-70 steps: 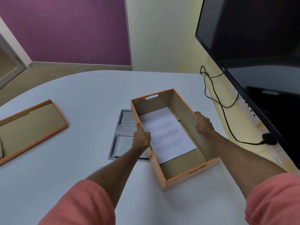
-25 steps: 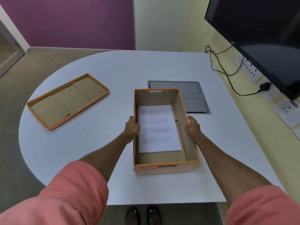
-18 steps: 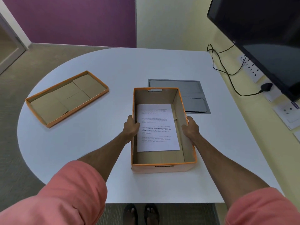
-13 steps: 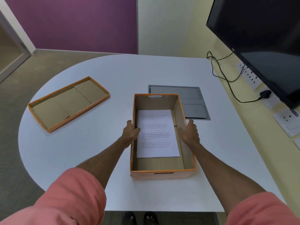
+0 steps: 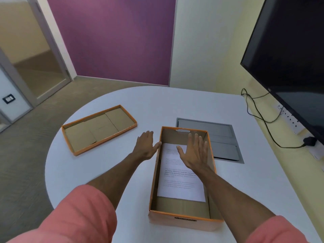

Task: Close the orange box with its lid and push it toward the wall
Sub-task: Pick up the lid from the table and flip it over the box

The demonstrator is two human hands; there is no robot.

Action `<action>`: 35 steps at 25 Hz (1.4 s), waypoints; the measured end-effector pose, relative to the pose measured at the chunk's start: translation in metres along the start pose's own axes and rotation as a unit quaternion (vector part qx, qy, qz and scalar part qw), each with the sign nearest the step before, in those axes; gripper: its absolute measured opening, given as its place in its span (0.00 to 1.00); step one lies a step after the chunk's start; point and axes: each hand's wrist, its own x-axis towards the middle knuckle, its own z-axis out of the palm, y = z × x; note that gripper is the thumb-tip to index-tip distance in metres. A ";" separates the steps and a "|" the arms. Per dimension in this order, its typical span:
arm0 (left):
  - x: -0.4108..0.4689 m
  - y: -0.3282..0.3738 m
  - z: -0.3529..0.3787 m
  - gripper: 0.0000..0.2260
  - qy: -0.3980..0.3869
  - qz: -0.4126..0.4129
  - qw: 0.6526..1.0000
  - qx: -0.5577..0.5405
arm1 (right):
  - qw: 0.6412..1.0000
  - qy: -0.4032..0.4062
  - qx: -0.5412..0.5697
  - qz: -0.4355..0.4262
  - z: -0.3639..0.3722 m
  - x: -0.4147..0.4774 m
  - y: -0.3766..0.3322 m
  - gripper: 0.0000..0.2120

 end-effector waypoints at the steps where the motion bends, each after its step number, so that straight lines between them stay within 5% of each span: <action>1: 0.002 -0.004 -0.007 0.30 -0.001 0.001 1.000 0.021 | 1.000 0.002 0.004 -0.012 -0.001 0.004 -0.010 0.37; 23: 0.082 -0.231 -0.153 0.31 -0.004 -0.017 0.992 0.122 | 0.993 -0.042 0.031 -0.110 0.051 0.123 -0.299 0.37; 35: 0.150 -0.396 -0.116 0.31 -0.108 -0.033 0.985 0.128 | 0.990 -0.110 -0.007 -0.089 0.176 0.171 -0.396 0.36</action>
